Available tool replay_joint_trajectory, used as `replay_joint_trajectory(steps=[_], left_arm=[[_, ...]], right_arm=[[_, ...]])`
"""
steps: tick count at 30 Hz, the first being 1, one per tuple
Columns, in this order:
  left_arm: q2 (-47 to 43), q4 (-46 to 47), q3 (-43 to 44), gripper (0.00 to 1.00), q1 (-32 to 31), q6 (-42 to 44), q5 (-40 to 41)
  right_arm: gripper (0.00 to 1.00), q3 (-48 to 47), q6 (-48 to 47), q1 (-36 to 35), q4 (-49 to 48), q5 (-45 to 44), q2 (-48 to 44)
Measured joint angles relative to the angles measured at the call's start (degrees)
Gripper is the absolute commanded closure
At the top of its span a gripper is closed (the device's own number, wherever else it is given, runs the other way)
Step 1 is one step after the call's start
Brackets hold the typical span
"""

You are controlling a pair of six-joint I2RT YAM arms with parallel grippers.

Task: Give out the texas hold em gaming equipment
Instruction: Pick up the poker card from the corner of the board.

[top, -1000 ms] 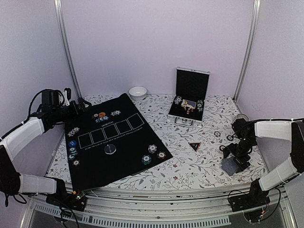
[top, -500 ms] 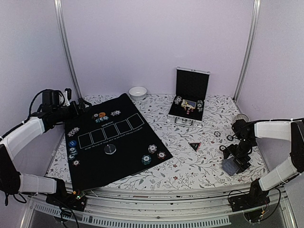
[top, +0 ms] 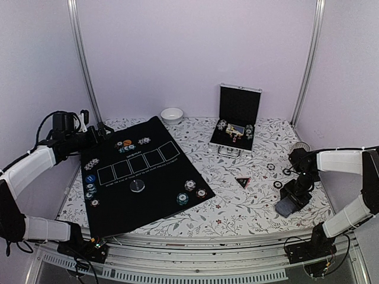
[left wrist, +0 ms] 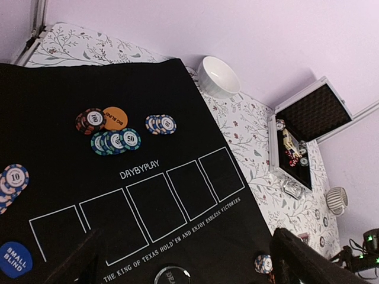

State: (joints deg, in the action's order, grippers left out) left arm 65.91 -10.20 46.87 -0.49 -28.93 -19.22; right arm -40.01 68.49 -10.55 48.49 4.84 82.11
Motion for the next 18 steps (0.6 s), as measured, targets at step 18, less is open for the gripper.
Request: replay_joint_trajectory(steps=[18], left_arm=[[0.0,-0.2,0.0,0.02,0.0,0.2,0.3]], right_arm=[[0.49,-2.0,-9.5,-5.1,-8.0,2.7,1.0]])
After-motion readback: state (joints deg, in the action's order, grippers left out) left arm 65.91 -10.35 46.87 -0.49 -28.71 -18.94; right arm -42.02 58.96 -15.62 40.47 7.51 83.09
